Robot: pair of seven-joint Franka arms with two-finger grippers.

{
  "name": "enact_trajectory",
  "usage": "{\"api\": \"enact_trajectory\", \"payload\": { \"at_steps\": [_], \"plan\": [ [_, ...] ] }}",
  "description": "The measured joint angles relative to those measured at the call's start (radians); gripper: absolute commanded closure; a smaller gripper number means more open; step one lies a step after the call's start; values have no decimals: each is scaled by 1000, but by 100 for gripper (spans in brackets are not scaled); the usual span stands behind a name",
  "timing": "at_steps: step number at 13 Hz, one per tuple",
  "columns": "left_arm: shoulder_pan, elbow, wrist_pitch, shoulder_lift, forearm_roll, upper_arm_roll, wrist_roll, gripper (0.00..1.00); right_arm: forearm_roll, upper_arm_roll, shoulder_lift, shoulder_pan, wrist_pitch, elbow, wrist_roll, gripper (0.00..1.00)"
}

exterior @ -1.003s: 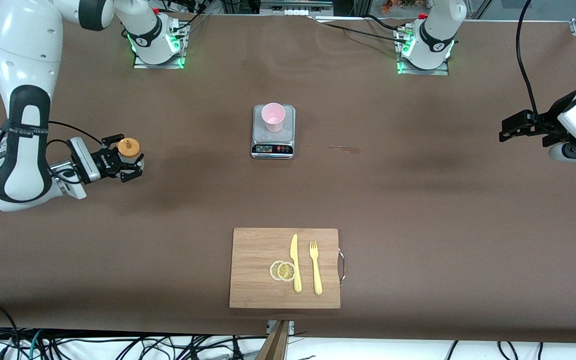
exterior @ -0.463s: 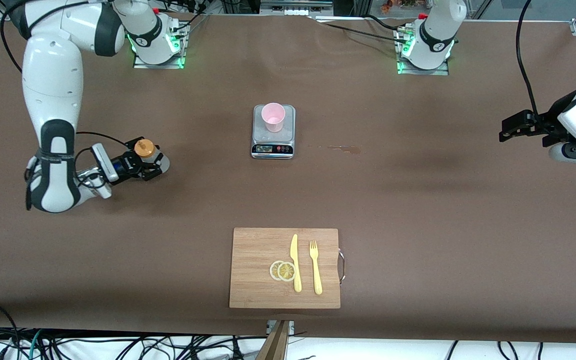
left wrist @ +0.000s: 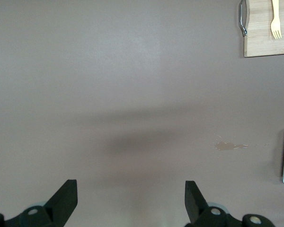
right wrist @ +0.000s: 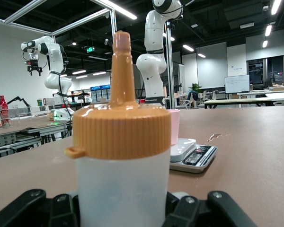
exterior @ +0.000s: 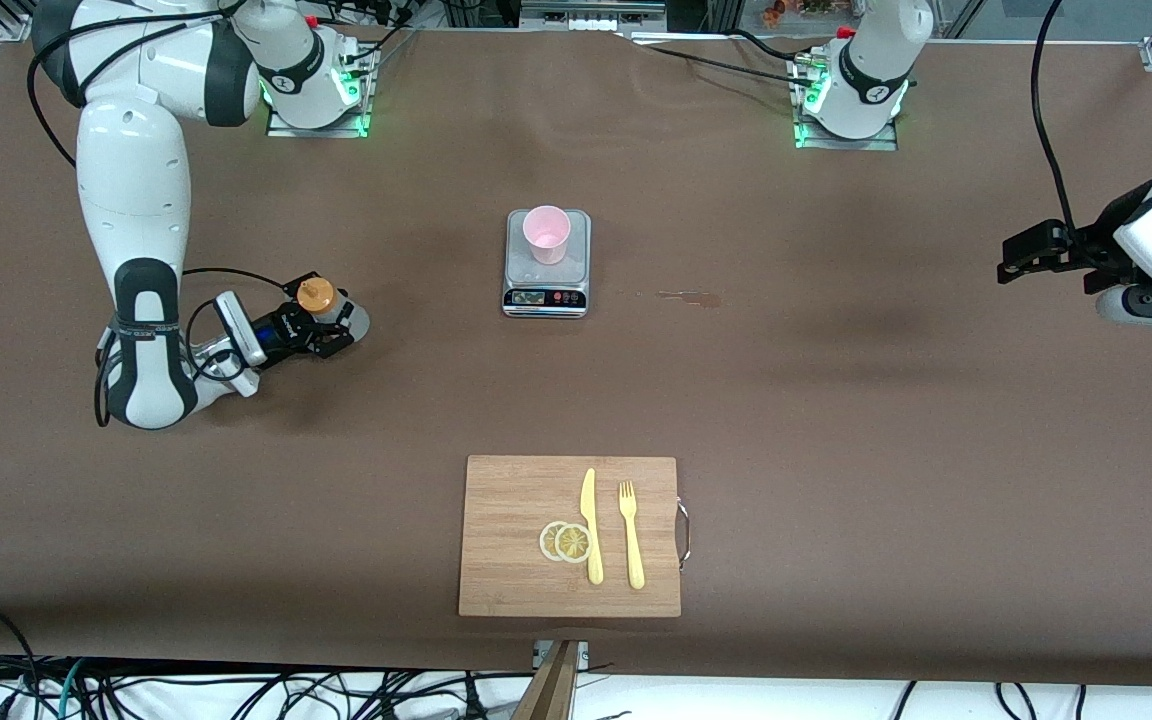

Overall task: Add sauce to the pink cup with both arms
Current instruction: 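Set the bottle upright on the table and open the right gripper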

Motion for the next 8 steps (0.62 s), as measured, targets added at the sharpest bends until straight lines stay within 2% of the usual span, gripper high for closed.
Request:
{"api": "enact_trajectory", "payload": {
  "at_steps": [4, 7, 8],
  "plan": [
    [0, 0, 0, 8, 0, 0, 0, 0, 1, 2, 3, -21, 2, -1, 1, 0],
    [0, 0, 0, 11, 0, 0, 0, 0, 3, -7, 6, -84, 3, 3, 0, 0],
    [0, 0, 0, 11, 0, 0, 0, 0, 7, -27, 7, -104, 2, 19, 0, 0]
  ]
}}
